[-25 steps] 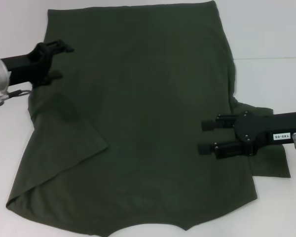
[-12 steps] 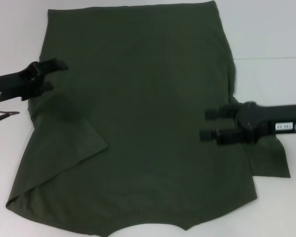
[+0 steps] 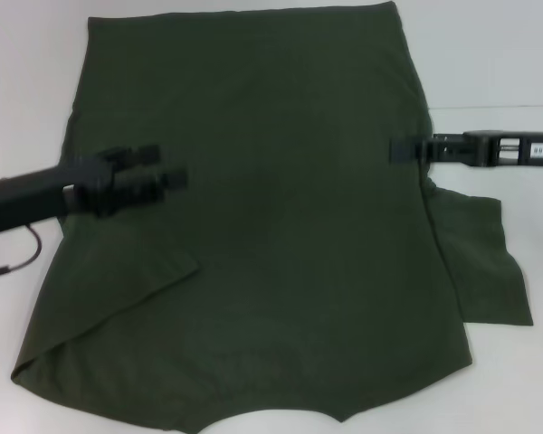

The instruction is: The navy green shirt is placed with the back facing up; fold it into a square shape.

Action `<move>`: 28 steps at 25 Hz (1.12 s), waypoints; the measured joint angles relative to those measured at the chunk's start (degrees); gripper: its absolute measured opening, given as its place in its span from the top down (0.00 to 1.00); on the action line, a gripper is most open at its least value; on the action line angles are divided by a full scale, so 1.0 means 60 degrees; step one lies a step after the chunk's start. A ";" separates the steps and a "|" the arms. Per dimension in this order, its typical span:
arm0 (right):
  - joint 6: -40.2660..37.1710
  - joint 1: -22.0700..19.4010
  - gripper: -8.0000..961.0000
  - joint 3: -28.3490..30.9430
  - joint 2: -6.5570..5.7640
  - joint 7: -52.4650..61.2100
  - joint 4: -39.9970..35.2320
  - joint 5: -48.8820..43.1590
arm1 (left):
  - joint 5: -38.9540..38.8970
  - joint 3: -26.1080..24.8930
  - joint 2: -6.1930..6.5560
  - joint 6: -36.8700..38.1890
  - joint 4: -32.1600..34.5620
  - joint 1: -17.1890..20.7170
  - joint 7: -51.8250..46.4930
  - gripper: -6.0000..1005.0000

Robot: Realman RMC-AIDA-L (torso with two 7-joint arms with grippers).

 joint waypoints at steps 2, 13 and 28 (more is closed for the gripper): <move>0.0089 0.0133 0.09 -0.0195 -0.0139 0.1247 -0.0148 -0.0197 | 0.0022 0.0048 0.0013 0.0735 0.0104 0.0144 0.0394 0.14; 0.0137 0.0204 0.08 -0.0235 -0.0818 0.6557 -0.0401 -0.1821 | 0.0053 0.0458 -0.0026 0.1459 0.0079 0.0726 0.2115 0.14; 0.0474 -0.0182 0.08 -0.0031 -0.1352 0.7154 -0.0310 -0.4482 | 0.0004 0.0444 -0.0075 0.1452 0.0094 0.0518 0.2187 0.14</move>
